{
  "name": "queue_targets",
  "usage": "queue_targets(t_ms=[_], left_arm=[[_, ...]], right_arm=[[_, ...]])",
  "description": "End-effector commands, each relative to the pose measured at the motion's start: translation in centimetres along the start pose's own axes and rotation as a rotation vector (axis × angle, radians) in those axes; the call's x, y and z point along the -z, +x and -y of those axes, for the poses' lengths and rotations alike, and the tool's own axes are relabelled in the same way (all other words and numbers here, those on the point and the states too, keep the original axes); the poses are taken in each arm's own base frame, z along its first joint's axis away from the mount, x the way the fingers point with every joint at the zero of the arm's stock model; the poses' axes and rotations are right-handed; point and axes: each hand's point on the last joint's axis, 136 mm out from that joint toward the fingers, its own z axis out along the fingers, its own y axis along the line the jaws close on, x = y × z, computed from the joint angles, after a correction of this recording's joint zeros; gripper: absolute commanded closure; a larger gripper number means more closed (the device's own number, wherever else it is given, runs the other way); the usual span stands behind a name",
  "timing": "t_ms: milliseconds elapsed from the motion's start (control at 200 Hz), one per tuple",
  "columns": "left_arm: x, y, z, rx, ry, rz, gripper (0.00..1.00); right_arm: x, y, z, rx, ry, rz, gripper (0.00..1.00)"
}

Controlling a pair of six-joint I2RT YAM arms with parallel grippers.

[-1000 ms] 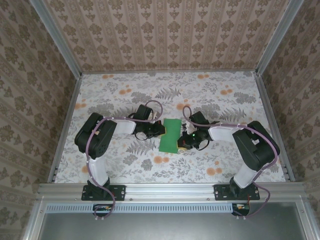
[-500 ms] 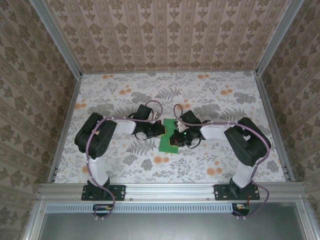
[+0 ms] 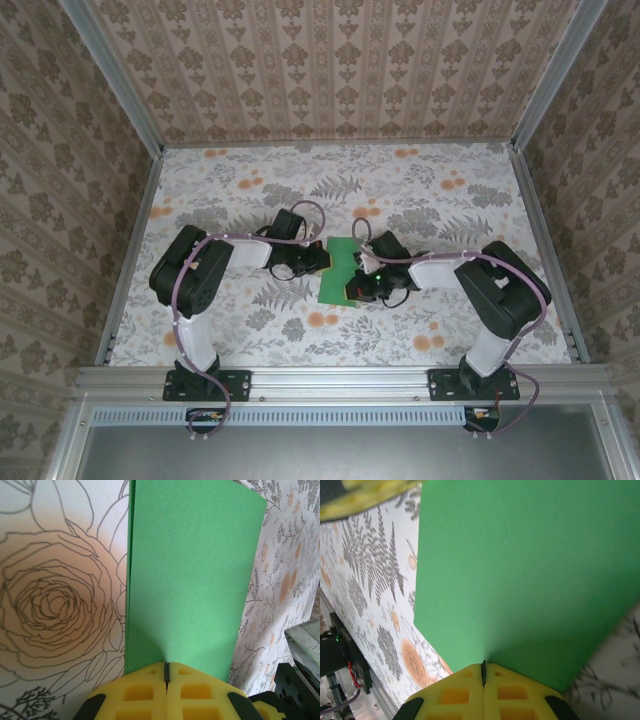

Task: Fold a paper plane with a square sheet of paper (pick it up from the middle)
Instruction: Fold the square sheet of paper in half at the center of the table, then rotate the square sheet of paper at the center of the table.

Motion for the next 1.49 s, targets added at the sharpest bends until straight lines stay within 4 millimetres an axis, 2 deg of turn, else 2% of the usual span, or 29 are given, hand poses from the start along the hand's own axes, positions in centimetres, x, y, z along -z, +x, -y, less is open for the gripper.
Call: queue_targets(t_ms=[0, 130, 215, 280, 395, 495, 655, 740, 820, 905, 995, 1030, 1135, 1265, 1490], left_arm=[[0.5, 8.7, -15.1, 0.260, -0.525, -0.184, 1.00], [0.5, 8.4, -14.9, 0.254, -0.519, -0.182, 1.00], [0.4, 7.9, -14.5, 0.239, -0.514, -0.181, 1.00], [0.4, 7.2, -13.7, 0.211, -0.493, -0.176, 1.00], [0.9, 5.1, -11.4, 0.117, -0.457, -0.157, 1.00], [2.3, 2.5, -8.3, -0.045, -0.431, -0.134, 1.00], [4.5, -0.9, -2.9, -0.270, -0.355, -0.097, 1.00], [5.1, -2.1, -0.5, -0.340, -0.309, -0.075, 1.00], [6.0, -3.2, 1.0, -0.349, -0.302, -0.038, 1.00], [7.2, -3.9, 1.8, -0.311, -0.315, 0.021, 0.98], [8.3, -3.9, 2.1, -0.248, -0.326, 0.097, 0.93], [8.7, -3.6, 2.1, -0.215, -0.331, 0.124, 0.88], [9.0, -2.5, 2.5, -0.155, -0.316, 0.163, 0.82], [8.3, -0.7, 3.8, -0.153, -0.305, 0.162, 0.77], [6.0, 1.9, 5.1, -0.146, -0.327, 0.163, 0.75]], right_arm=[[0.7, 4.7, 3.1, -0.087, 0.093, -0.119, 1.00], [1.4, 5.7, 4.0, -0.103, 0.114, -0.117, 1.00], [2.1, 5.1, 3.4, -0.097, 0.100, -0.090, 1.00], [3.0, 3.5, 2.0, -0.077, 0.079, -0.042, 1.00], [5.3, -0.6, -1.2, -0.022, 0.056, 0.096, 1.00], [6.5, -4.0, -1.9, -0.019, 0.091, 0.208, 1.00], [4.9, -8.0, -1.4, -0.067, 0.101, 0.258, 1.00], [3.9, -10.1, -2.1, -0.063, 0.074, 0.274, 1.00], [3.2, -11.9, -3.0, -0.049, 0.049, 0.271, 1.00], [2.2, -13.4, -3.1, -0.052, 0.059, 0.258, 1.00], [1.4, -14.4, -2.2, -0.076, 0.110, 0.243, 1.00], [1.1, -14.6, -1.7, -0.085, 0.132, 0.233, 1.00], [0.0, -14.8, -0.2, -0.117, 0.182, 0.200, 1.00], [-0.5, -14.9, 1.0, -0.150, 0.210, 0.193, 1.00], [0.5, -13.9, 4.1, -0.233, 0.235, 0.234, 1.00]])
